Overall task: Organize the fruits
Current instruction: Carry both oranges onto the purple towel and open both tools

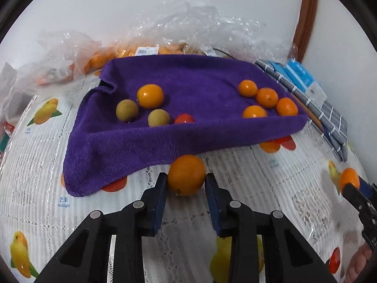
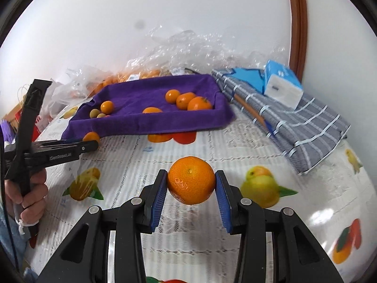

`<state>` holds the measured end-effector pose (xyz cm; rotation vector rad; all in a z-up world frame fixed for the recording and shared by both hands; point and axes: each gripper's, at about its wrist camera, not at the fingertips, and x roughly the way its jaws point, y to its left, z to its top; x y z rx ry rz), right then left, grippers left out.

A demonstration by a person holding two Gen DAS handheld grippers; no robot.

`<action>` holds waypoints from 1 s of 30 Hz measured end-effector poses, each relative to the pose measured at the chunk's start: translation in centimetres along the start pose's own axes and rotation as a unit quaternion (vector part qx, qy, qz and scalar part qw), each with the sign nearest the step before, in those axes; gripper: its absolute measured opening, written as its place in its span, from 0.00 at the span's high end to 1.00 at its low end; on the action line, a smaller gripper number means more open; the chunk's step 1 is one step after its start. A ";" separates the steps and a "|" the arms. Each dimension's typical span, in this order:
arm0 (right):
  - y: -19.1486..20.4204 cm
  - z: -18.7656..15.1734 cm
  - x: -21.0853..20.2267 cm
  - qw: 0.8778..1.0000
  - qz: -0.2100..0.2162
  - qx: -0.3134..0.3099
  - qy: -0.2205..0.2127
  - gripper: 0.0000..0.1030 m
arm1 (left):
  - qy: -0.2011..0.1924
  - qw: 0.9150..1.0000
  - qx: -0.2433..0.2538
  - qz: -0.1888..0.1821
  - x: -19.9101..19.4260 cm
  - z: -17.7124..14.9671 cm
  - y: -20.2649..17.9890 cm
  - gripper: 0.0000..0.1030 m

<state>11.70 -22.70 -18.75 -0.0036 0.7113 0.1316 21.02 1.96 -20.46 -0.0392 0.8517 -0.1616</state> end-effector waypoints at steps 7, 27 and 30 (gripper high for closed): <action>0.4 0.2 -0.5 1.000 0.021 0.008 -0.008 0.61 | -0.021 1.000 0.013 0.004 -1.9 0.4 -0.6 0.70; 2.9 10.8 5.3 0.999 0.039 0.008 -0.032 0.61 | -0.104 0.994 -0.034 -0.021 -3.7 9.2 1.7 0.70; 2.8 12.2 7.7 0.998 0.048 0.021 -0.026 0.61 | -0.108 0.993 -0.038 -0.009 -1.1 9.8 1.6 0.70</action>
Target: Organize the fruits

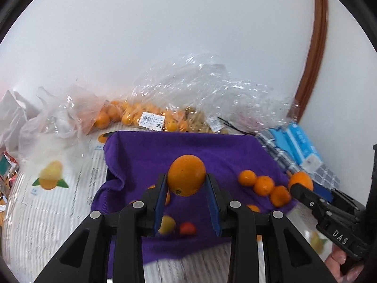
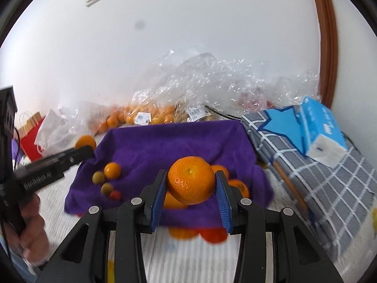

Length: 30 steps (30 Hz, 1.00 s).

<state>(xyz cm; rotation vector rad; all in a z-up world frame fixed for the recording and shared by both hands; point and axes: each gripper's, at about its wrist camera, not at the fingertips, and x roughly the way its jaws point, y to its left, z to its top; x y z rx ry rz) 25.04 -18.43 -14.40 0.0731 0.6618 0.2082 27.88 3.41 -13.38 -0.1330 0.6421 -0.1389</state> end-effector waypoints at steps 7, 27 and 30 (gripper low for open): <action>-0.7 -0.9 4.0 1.000 -0.011 0.006 0.021 0.61 | 0.022 1.000 -0.001 -0.010 3.2 -1.3 0.7 0.70; -0.3 -2.4 5.1 0.998 -0.028 -0.002 0.048 0.49 | 0.043 0.999 0.012 -0.006 4.2 -2.7 0.4 0.70; 0.4 -2.2 3.3 0.999 -0.037 -0.007 0.027 0.42 | 0.040 0.999 0.020 0.011 3.0 -2.5 0.0 0.67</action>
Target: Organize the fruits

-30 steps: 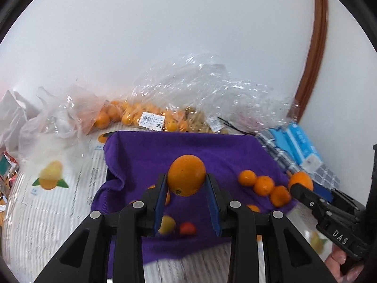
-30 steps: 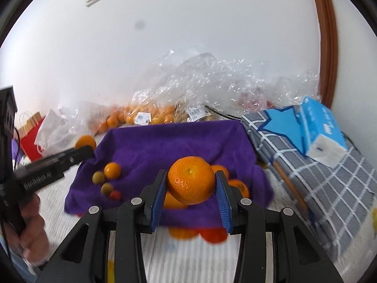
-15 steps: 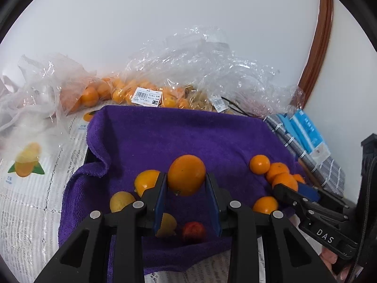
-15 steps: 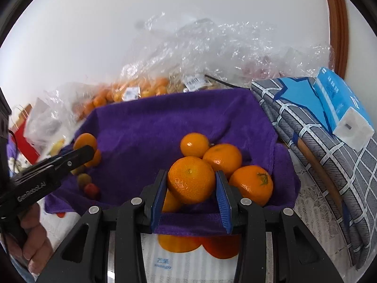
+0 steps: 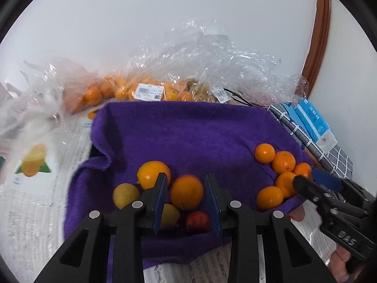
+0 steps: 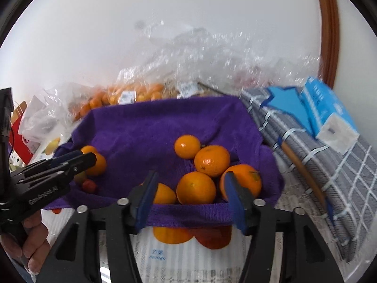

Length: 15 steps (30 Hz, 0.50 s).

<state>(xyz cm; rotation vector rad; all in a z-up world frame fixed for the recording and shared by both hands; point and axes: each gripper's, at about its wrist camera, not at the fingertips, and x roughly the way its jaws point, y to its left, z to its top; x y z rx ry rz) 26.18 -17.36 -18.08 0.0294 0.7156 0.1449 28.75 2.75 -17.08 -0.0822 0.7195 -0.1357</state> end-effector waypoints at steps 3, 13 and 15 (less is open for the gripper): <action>0.3 0.0 -3.0 1.000 0.000 0.009 -0.006 0.40 | -0.001 1.000 -0.006 0.010 -3.1 -0.2 -0.3 0.59; 1.6 -1.9 -15.1 1.000 0.003 0.019 -0.007 0.27 | -0.062 0.997 0.010 0.047 -17.3 -3.6 -2.5 0.24; 1.7 -2.7 -17.0 1.000 -0.006 0.022 -0.010 0.26 | -0.066 0.997 0.002 0.045 -19.0 -4.2 -2.5 0.21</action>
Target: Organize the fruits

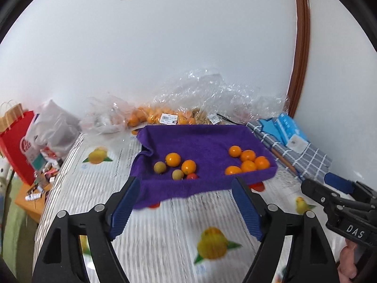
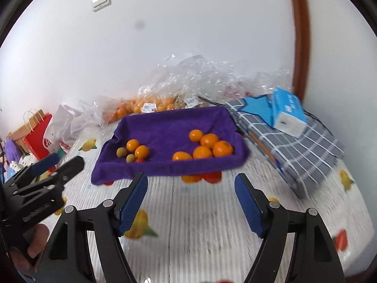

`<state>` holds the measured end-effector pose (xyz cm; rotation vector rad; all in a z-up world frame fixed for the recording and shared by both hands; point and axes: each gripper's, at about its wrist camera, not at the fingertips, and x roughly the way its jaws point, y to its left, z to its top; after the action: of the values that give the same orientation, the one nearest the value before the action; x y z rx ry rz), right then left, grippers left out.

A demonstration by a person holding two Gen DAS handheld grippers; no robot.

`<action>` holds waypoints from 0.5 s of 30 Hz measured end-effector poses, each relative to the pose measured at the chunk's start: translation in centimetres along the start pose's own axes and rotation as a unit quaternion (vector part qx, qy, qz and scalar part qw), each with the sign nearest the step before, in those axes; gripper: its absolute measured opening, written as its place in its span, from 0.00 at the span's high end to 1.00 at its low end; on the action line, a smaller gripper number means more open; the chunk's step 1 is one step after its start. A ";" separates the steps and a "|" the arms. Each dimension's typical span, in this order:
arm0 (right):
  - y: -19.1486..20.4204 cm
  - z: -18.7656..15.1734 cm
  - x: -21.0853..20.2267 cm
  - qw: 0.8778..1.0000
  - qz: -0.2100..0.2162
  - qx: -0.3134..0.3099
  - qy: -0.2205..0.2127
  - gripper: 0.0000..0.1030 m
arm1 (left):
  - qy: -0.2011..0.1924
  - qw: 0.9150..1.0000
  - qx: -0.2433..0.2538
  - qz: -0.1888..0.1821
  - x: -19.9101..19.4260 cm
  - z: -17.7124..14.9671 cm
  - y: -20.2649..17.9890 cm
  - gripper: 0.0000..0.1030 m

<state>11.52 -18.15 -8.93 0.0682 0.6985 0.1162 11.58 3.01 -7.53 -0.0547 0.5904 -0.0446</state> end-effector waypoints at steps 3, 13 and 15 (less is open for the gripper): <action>0.1 -1.0 -2.6 1.000 -0.004 -0.004 -0.017 0.05 | -0.003 1.000 -0.010 -0.005 -2.3 -0.5 -0.1 0.15; 0.0 -2.9 -7.1 0.999 -0.024 -0.013 -0.023 0.03 | -0.024 1.000 -0.003 0.008 -6.8 -1.5 -1.7 0.14; -0.1 -3.2 -7.5 0.999 -0.021 -0.010 -0.023 0.03 | -0.025 1.000 -0.003 0.010 -7.1 -1.5 -1.8 0.14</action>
<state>3.80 -19.17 -6.61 0.0368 0.6528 0.0814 4.82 1.56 -4.73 -0.0551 0.5419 -0.0226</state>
